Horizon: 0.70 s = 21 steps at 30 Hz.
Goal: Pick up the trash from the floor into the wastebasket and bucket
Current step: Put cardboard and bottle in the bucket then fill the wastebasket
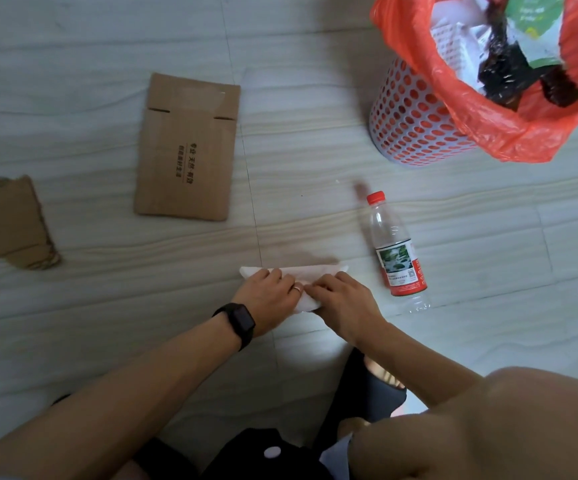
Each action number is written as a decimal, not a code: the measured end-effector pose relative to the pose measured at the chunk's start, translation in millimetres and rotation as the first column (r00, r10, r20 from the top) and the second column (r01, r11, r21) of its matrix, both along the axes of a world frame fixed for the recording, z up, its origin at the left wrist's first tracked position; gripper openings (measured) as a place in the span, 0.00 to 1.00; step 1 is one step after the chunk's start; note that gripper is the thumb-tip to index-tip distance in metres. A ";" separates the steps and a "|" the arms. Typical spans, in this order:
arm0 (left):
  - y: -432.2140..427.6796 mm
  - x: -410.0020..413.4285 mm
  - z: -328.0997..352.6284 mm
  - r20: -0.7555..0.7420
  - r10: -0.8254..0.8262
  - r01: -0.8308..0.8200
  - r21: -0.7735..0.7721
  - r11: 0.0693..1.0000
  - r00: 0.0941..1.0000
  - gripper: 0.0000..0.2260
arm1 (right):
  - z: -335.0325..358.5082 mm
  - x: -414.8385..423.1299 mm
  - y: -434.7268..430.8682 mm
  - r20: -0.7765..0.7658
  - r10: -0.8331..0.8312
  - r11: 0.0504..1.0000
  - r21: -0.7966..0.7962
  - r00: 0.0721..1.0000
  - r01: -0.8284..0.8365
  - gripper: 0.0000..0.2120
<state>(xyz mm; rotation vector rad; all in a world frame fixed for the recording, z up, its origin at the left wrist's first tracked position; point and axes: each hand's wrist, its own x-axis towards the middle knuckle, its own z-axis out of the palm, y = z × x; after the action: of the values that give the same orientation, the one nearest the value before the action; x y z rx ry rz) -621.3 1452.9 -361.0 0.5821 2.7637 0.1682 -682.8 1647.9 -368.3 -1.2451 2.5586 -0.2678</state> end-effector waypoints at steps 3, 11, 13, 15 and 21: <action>2.0 18.6 -2.0 0.016 0.033 -0.032 -0.065 0.997 0.999 0.24 | -1.6 6.4 2.2 -0.078 0.037 0.999 0.014 0.996 -0.036 0.19; -4.1 40.0 15.3 0.254 0.210 -0.186 -0.117 0.976 0.944 0.28 | 13.6 18.0 11.6 -0.005 0.092 0.971 0.221 0.996 -0.089 0.32; 1.1 31.7 21.6 0.284 0.230 -0.197 -0.140 0.970 0.931 0.25 | 13.6 15.1 9.3 -0.040 0.075 0.959 0.278 0.996 -0.061 0.31; 2.7 27.8 19.2 0.244 0.217 -0.198 -0.101 0.975 0.945 0.22 | 12.4 11.9 5.9 -0.119 0.078 0.962 0.269 0.990 -0.044 0.27; -4.1 28.0 11.1 0.239 0.111 -0.098 -0.065 0.993 0.965 0.21 | 4.4 22.0 11.2 -0.104 0.131 0.989 0.084 0.986 -0.122 0.27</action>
<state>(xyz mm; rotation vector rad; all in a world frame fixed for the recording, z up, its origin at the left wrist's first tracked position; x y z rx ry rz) -593.3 1448.9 -349.9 0.3742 2.5528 0.1776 -660.8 1659.2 -363.9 -1.4222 2.5391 -0.0742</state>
